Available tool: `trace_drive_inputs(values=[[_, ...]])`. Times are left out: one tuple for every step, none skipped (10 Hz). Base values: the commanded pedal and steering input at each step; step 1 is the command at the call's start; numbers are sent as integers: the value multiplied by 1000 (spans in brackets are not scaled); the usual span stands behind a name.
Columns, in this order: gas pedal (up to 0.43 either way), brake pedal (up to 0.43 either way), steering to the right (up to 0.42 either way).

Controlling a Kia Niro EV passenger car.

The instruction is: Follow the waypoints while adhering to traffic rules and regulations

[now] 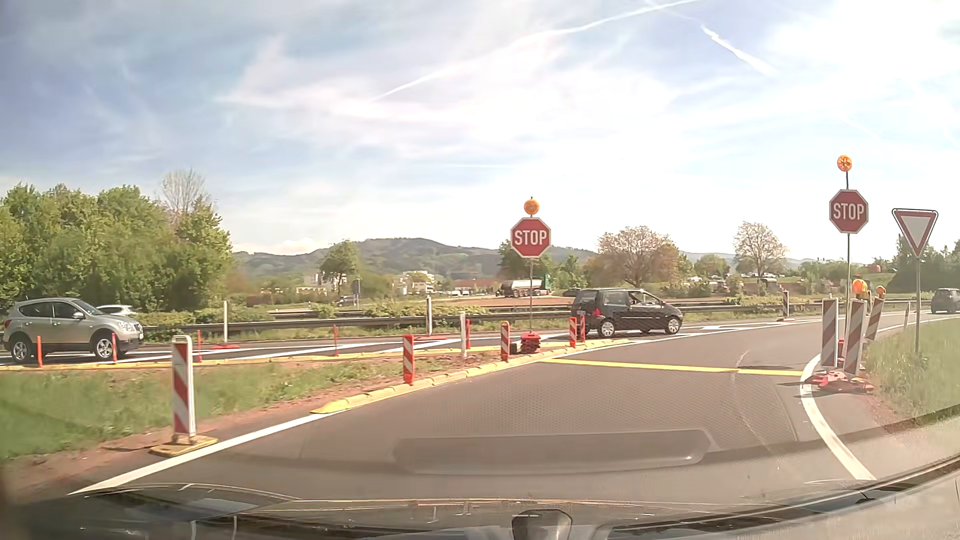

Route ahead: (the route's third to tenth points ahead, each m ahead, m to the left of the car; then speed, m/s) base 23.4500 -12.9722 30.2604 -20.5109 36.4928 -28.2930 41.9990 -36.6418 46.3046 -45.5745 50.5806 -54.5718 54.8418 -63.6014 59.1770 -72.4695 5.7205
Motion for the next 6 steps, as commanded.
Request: trace_drive_inputs(values=[[0,207,195],[0,213,197],[0,226,198],[0,232,200],[0,238,201],[0,244,201]])
